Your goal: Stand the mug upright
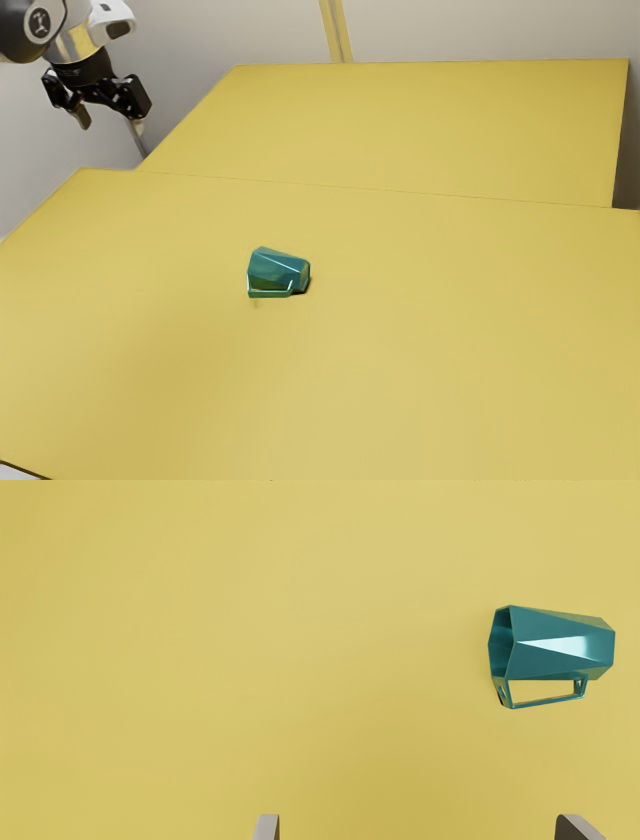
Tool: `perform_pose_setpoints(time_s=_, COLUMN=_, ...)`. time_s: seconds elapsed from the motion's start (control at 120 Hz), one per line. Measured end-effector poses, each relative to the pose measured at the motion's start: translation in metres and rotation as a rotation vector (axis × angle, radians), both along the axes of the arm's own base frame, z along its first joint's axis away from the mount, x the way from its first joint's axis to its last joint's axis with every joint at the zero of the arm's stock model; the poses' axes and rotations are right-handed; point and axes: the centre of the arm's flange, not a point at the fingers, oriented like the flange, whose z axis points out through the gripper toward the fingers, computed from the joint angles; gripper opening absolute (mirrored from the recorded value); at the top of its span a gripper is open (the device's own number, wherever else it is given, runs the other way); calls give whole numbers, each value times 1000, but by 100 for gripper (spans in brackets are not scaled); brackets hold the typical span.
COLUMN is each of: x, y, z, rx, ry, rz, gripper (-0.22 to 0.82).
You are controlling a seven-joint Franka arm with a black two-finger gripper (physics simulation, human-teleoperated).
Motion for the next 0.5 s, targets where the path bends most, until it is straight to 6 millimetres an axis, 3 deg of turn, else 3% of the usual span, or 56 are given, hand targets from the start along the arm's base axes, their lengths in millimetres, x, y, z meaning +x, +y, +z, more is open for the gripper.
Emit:
perform_pose_setpoints(time_s=0.3, x=19, y=1, z=-21, rx=1, ry=5, rz=-32, gripper=60)
perform_pose_setpoints(time_s=0.367, x=29, y=0, z=-34, rx=-39, ry=13, rz=-34, gripper=60)
perform_pose_setpoints(time_s=0.5, x=57, y=3, z=-85, rx=-180, ry=65, rz=-12, gripper=60)
